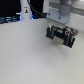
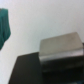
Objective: Open the kcup holder, insert the kcup into the holder, and close the kcup holder
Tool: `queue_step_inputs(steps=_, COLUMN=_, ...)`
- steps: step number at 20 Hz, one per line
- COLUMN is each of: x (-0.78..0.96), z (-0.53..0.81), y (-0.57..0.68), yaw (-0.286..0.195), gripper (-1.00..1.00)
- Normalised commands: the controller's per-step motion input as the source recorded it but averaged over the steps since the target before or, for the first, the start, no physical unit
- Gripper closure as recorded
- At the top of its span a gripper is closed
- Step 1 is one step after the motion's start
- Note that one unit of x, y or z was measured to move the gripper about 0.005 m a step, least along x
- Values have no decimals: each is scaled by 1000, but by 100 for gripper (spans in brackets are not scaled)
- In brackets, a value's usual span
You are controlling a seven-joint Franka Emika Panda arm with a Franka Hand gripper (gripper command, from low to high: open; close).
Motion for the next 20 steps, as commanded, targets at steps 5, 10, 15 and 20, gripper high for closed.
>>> queue_step_inputs(steps=5, x=-1, z=-186, y=33, yaw=295, gripper=-100)
queue_step_inputs(steps=10, x=-312, z=-141, y=6, yaw=323, gripper=-100)
queue_step_inputs(steps=15, x=-414, z=-43, y=215, yaw=221, gripper=-100)
queue_step_inputs(steps=20, x=-451, z=0, y=420, yaw=118, gripper=-100)
